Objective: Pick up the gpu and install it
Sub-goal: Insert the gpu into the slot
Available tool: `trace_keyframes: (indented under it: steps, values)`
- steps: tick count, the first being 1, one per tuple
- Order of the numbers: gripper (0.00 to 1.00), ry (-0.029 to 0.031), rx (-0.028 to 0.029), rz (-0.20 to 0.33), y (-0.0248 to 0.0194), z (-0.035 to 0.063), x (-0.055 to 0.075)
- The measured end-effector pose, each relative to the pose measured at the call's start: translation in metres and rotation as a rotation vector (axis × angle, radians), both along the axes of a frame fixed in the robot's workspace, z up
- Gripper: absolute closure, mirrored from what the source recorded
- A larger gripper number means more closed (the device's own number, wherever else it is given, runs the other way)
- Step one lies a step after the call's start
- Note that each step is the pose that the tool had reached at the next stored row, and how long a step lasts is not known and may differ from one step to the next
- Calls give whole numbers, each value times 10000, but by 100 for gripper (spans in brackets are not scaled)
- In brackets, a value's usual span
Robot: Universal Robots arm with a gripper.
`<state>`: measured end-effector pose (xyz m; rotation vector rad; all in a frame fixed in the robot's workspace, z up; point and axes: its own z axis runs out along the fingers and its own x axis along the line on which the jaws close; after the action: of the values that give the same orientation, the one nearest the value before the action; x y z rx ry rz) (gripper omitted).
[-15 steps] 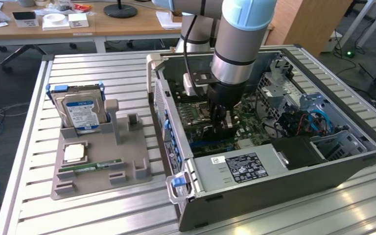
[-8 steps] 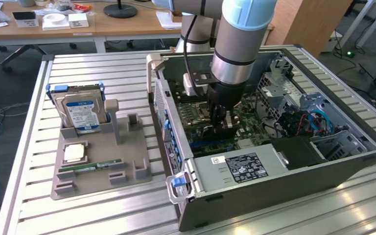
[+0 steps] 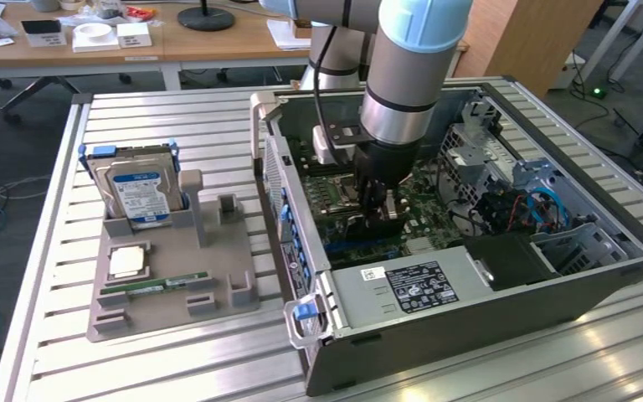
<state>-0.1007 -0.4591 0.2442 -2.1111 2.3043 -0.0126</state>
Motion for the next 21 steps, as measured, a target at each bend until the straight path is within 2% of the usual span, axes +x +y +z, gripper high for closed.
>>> trace_keyframes:
  steps: [5,10,21]
  values:
    - [73,-7,13,0,2,13,1]
    - [73,0,1,0,0,22,0]
    - [73,1,-2,-1,0,-21,-1]
